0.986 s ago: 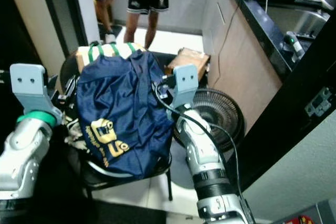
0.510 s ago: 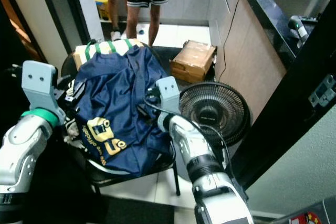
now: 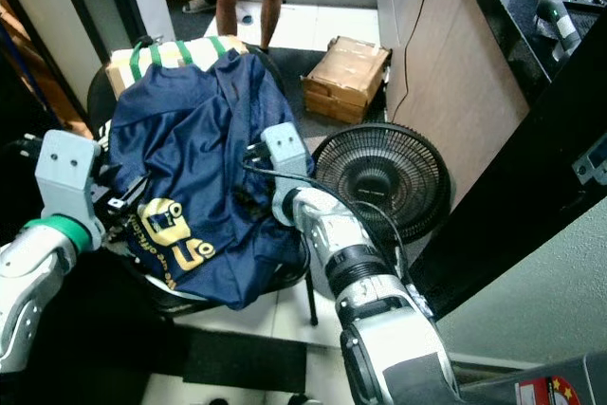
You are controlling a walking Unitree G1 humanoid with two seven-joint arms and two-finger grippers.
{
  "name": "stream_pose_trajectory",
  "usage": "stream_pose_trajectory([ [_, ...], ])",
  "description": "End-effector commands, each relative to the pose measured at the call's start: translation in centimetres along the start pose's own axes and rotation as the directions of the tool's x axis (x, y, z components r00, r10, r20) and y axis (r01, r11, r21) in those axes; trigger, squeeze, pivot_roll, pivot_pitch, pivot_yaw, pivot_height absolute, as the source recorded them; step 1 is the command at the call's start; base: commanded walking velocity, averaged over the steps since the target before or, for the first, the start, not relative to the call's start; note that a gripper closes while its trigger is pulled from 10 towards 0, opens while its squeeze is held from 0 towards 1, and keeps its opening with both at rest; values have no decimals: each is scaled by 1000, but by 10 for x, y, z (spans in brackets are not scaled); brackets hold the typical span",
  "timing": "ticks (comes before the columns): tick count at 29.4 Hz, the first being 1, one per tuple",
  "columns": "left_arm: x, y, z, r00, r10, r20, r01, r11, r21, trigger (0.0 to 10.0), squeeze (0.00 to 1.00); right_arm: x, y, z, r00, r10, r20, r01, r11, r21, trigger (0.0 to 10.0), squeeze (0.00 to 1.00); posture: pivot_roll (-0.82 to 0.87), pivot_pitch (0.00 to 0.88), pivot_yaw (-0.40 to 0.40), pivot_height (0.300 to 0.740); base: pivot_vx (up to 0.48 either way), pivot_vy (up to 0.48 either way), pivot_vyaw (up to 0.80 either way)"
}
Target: Clothes washing
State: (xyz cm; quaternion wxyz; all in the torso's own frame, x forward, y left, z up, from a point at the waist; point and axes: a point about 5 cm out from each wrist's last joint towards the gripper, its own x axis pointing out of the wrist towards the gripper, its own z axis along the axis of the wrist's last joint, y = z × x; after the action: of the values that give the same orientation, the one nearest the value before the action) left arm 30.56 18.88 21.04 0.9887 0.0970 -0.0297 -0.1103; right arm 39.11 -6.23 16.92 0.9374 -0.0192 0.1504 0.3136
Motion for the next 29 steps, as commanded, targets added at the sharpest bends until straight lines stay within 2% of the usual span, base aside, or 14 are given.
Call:
stream_pose_trajectory([
  [1,-1,-1,-2,1000,-15,-20,15,1000,-7,10000,0,2,3,-25,994,24,-105,-22,999,25,10000,0,132,220,98,740,0,0,0],
  [2,0,-2,-1,999,-26,-20,26,1000,-6,10000,0,2,4,-26,994,35,-107,-33,999,23,2196,0,129,218,100,740,0,0,0],
  [4,0,-3,-1,999,-34,-21,34,999,-5,10000,0,3,4,-27,993,42,-109,-40,999,22,2196,0,128,215,102,740,0,0,0],
  [5,1,-3,0,999,-42,-21,42,999,-4,10000,0,3,5,-25,993,56,-104,-54,998,23,0,0,127,213,105,740,0,0,0],
  [22,3,-9,3,999,-36,-17,36,999,-5,10000,0,1,-2,-5,998,59,-7,-58,994,93,0,0,120,185,88,740,0,0,0],
  [29,3,-9,3,1000,-29,-12,29,999,-14,10000,0,0,-5,-4,999,51,2,-50,994,97,0,0,117,177,81,740,0,0,0],
])
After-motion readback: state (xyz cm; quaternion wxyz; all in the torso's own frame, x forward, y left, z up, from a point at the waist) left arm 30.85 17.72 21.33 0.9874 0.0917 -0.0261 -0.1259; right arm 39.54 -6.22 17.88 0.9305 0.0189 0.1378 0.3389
